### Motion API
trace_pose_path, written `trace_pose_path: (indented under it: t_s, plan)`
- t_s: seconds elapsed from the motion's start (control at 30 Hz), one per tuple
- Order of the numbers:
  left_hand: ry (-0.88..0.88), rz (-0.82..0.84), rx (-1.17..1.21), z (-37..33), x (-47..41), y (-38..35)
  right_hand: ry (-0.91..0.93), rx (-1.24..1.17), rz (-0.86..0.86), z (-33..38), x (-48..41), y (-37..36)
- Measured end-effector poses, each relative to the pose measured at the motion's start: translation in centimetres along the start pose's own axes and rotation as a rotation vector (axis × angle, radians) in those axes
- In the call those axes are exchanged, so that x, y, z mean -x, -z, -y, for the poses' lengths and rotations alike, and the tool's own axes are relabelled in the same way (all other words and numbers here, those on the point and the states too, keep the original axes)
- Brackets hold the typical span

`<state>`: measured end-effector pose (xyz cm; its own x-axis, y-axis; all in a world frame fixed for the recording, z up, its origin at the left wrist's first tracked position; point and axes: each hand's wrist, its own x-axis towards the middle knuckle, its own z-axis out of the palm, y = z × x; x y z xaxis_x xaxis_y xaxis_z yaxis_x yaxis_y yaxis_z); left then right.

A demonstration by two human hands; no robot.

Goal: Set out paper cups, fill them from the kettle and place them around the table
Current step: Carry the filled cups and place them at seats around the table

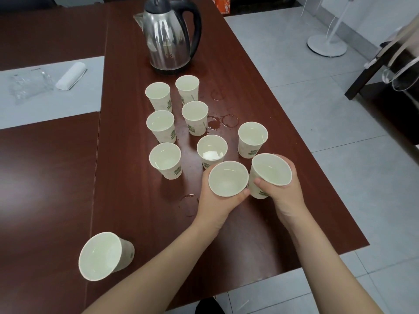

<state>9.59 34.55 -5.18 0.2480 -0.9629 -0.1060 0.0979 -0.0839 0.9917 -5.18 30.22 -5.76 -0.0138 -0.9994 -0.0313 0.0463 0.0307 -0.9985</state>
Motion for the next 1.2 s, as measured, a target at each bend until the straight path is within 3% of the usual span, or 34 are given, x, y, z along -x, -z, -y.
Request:
trace_pose_path:
  t_s: [0.27,0.5,0.83,1.2]
  plan:
    - [-0.110,0.004,0.030,-5.2,0.5,1.6,0.058,0.007,0.175,7.0,-0.2,-2.4]
    - [-0.194,-0.103,0.017,-10.8,1.6,6.6,0.132,0.021,0.372,13.2,0.6,-7.4]
    - [-0.250,-0.290,0.031,-15.9,6.5,19.3,0.125,-0.029,0.674,17.6,5.1,-19.2]
    - [-0.245,-0.601,0.002,-17.0,18.7,38.9,0.036,-0.093,0.920,18.0,18.1,-37.6]
